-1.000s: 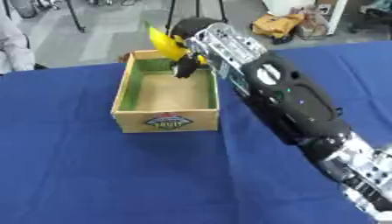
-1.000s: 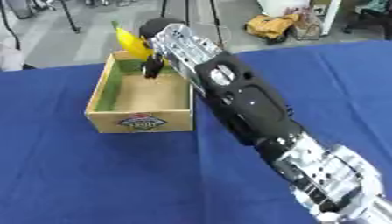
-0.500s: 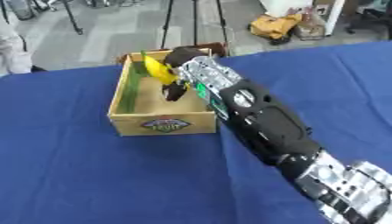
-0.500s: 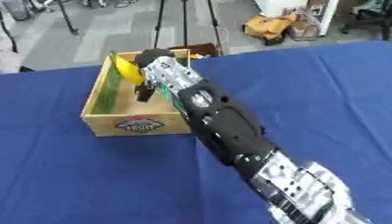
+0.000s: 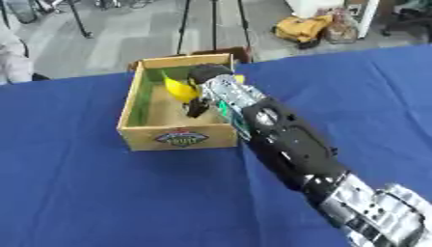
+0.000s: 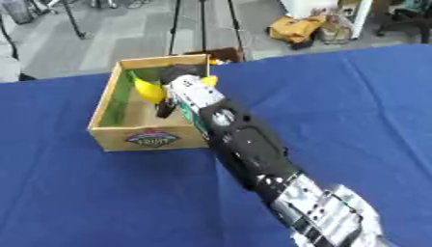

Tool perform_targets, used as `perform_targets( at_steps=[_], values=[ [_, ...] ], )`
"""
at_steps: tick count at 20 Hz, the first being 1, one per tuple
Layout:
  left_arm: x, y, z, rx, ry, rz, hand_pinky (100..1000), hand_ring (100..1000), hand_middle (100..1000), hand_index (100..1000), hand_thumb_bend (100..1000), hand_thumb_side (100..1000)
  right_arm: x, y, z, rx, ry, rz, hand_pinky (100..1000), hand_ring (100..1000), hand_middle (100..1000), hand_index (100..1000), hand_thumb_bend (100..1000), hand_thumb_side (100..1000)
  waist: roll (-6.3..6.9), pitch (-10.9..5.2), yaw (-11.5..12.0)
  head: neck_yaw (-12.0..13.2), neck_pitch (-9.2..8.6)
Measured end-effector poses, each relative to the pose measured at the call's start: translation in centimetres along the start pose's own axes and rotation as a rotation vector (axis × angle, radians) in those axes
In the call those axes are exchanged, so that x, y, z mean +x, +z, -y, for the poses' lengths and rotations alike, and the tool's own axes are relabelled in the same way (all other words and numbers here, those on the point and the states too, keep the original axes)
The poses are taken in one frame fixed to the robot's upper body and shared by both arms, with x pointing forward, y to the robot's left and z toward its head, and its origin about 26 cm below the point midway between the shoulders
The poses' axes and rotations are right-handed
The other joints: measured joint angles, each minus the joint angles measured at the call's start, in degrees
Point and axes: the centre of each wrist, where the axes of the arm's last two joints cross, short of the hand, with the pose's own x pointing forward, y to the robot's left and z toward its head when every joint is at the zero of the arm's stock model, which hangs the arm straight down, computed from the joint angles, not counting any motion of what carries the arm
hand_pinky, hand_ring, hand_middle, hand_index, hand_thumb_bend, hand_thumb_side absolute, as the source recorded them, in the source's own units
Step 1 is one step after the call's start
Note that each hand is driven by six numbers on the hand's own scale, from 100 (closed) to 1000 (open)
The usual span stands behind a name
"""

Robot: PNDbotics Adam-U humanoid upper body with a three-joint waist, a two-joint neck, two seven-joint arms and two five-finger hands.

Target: Pick up objects on the table and place them in the box.

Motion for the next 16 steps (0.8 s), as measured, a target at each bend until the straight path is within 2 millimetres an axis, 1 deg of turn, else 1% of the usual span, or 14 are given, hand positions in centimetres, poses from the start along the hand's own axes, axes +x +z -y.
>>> perform_targets(
  at_steps=[4,5,9,16],
  values=[
    [0.00,0.06,0.05,0.002,0.002,-0.002,289,638,668,747,100,859,-0.07,-0.27,-0.77,0.011,-0.019,-0.007,682,873,736,770,100,600,0.08,0.01,0.0,-0.2,-0.01],
    [-0.01,0.09,0.08,0.003,0.003,-0.003,289,637,667,747,100,859,-0.09,-0.32,-0.86,0.012,-0.023,-0.008,680,872,728,763,100,598,0.09,0.02,0.0,-0.2,-0.02],
    [0.00,0.16,0.21,0.002,0.009,-0.008,284,635,660,747,100,860,0.07,-0.42,-1.07,0.014,-0.034,-0.002,678,863,714,752,100,523,0.24,0.13,0.1,-0.3,-0.02],
    [0.00,0.17,0.23,-0.002,0.010,-0.011,284,636,661,748,100,861,0.85,-0.37,-1.00,0.020,-0.016,0.010,677,837,757,751,100,479,0.09,0.26,0.3,-0.5,-0.03]
  ],
)
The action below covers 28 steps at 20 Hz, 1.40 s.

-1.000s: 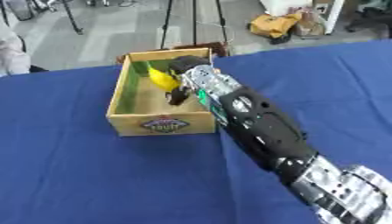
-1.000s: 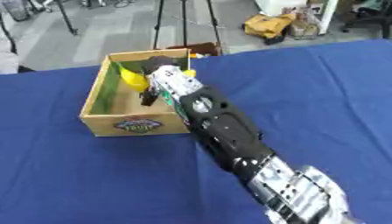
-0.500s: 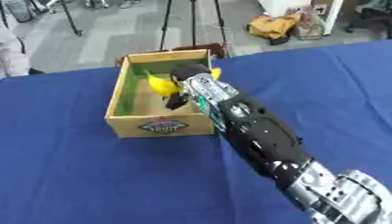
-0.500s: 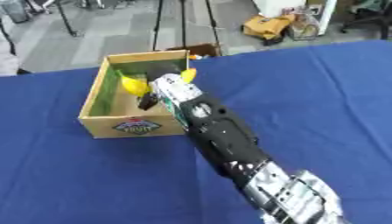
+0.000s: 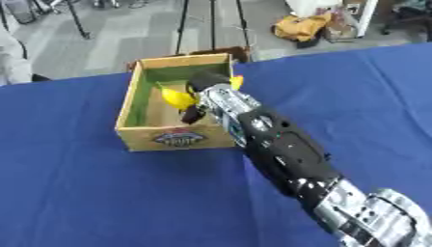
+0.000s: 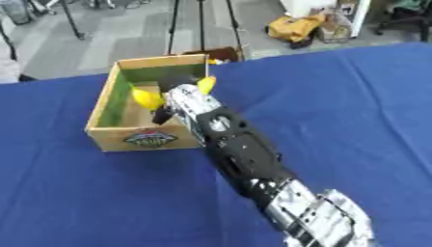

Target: Pick up objects on the table and place them in the box.

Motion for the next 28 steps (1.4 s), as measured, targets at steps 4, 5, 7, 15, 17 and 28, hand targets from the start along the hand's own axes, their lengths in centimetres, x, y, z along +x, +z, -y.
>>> perform_targets(
  at_steps=[4,5,7,15,17,28],
  values=[
    [0.0,0.0,0.0,-0.003,0.000,-0.002,285,636,661,748,100,861,0.7,0.2,1.2,-0.030,0.047,-0.009,676,827,759,748,100,479,-0.32,0.00,0.1,-0.3,-0.01],
    [0.0,0.0,0.0,-0.003,0.000,-0.003,285,636,661,748,100,861,0.9,0.3,1.5,-0.039,0.059,-0.011,676,826,759,747,100,480,-0.37,0.00,0.2,-0.3,-0.01],
    [0.0,0.0,0.0,-0.004,0.000,-0.003,285,637,661,748,100,861,1.2,0.5,2.0,-0.056,0.080,-0.016,677,823,761,746,100,482,-0.55,0.00,0.3,-0.3,-0.03],
    [0.0,0.0,0.0,-0.008,0.003,-0.005,281,637,662,748,100,860,2.1,0.7,2.8,-0.083,0.100,-0.033,673,824,748,737,100,488,-0.59,0.03,0.7,-0.9,-0.57],
    [0.0,0.0,0.1,-0.009,0.004,-0.005,280,638,662,748,100,859,1.9,0.5,2.5,-0.083,0.093,-0.049,672,825,743,733,100,488,-0.57,0.15,0.9,-1.1,-0.77],
    [0.0,0.0,0.2,-0.018,0.012,-0.007,276,638,665,748,100,861,2.5,0.2,2.0,-0.120,0.091,-0.085,627,782,708,599,100,460,-0.57,0.80,1.5,-1.8,-1.36]
  ],
)
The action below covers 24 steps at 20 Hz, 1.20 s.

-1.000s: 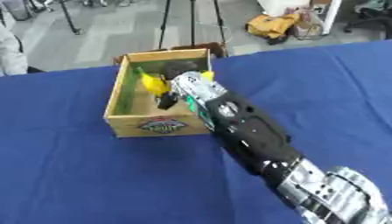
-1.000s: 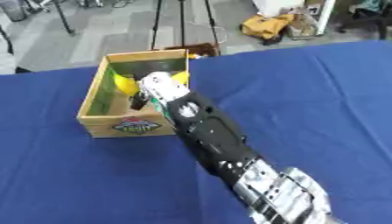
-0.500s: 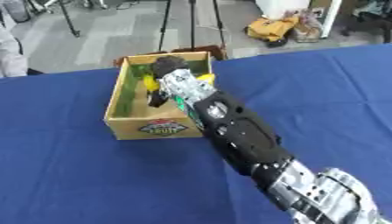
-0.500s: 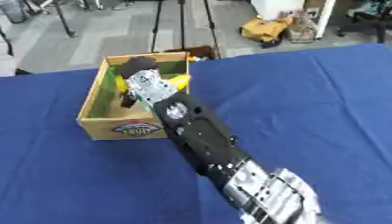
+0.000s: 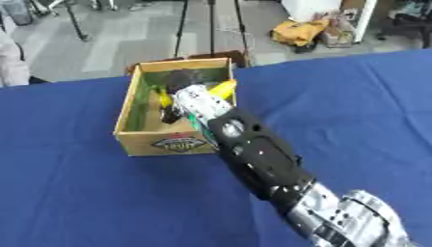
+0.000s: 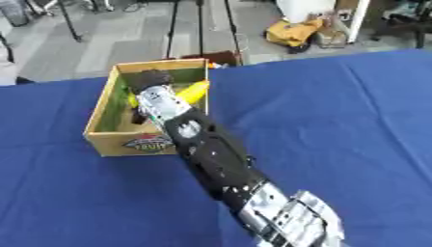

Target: Pick up objects on the table and place them in the box.

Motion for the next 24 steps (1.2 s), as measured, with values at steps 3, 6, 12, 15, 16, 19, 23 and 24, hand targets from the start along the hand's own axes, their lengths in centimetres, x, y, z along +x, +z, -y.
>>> perform_targets(
  at_steps=[3,6,12,15,16,19,23,24],
  values=[
    [0.0,0.0,0.0,-0.001,0.001,-0.001,277,638,666,749,100,861,0.1,0.1,0.7,-0.031,0.029,-0.021,625,771,710,594,100,459,-0.12,0.01,0.0,-0.1,-0.11],
    [0.0,-0.1,0.1,-0.003,0.002,-0.002,278,638,666,749,100,862,0.3,0.2,1.1,-0.049,0.058,-0.036,622,765,716,592,100,460,-0.41,0.01,0.4,-0.3,-0.18],
    [0.0,-0.2,0.2,-0.006,0.008,-0.001,277,638,666,749,100,860,1.4,0.5,2.0,-0.076,0.090,-0.037,612,759,700,587,100,457,-0.68,0.01,0.8,-0.6,-0.33],
    [0.0,-0.2,0.2,-0.007,0.009,-0.003,277,639,667,749,100,860,1.6,0.6,2.2,-0.085,0.098,-0.039,610,757,689,586,100,455,-0.69,0.01,0.8,-0.7,-0.56],
    [0.0,-0.2,0.2,-0.007,0.010,-0.004,277,639,667,749,100,860,1.6,0.7,2.3,-0.089,0.100,-0.041,609,757,686,587,100,455,-0.69,0.01,0.8,-0.7,-0.61],
    [0.0,-0.3,0.2,-0.009,0.010,-0.005,277,639,667,749,100,860,1.7,0.8,2.9,-0.105,0.100,-0.041,608,758,675,586,100,454,-0.69,0.01,0.8,-0.9,-0.62],
    [0.0,-0.3,0.2,-0.009,0.010,-0.005,276,639,667,749,100,859,1.9,1.0,3.2,-0.117,0.096,-0.037,605,758,657,584,100,454,-0.69,0.01,0.9,-1.0,-0.62],
    [0.0,-0.3,0.2,-0.010,0.010,-0.005,276,639,667,749,100,859,1.7,1.0,3.3,-0.123,0.096,-0.035,603,758,652,584,100,455,-0.69,0.01,0.9,-1.0,-0.62]
  ],
)
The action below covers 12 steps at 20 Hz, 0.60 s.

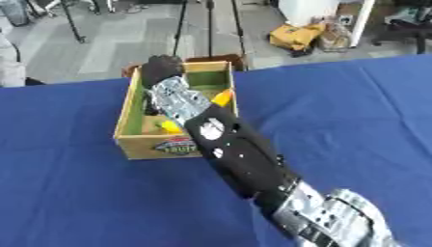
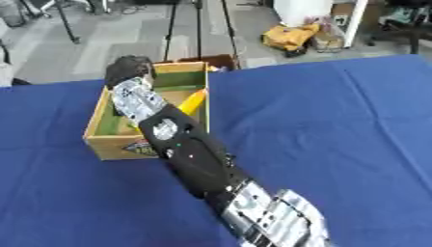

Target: Pick up objects on the table and place them in the box.

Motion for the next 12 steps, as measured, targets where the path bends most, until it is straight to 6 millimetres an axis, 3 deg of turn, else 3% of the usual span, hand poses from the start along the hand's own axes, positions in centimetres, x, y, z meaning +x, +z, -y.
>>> perform_targets(
  at_steps=[1,2,9,12],
  values=[
    [0.0,0.0,0.0,0.000,0.000,0.000,276,639,667,749,100,849,-0.3,0.0,0.1,-0.006,-0.001,0.001,602,758,649,583,100,408,0.00,0.00,0.0,0.0,0.00],
    [0.0,0.0,0.0,-0.001,0.000,0.001,276,639,667,749,100,858,-0.6,0.0,0.2,-0.009,-0.004,0.001,601,758,644,583,100,455,0.00,0.00,0.0,0.0,-0.01],
    [0.0,0.0,0.0,-0.006,0.000,0.001,274,639,668,749,100,858,-1.6,0.1,0.6,-0.024,-0.031,0.008,599,764,618,590,100,448,0.07,0.01,-0.1,0.0,-0.01],
    [0.0,0.0,0.0,-0.008,0.000,-0.001,274,641,669,750,100,862,-1.8,0.2,0.7,-0.032,-0.051,0.007,627,798,627,663,100,434,0.21,0.02,-0.2,0.0,-0.01]
  ],
)
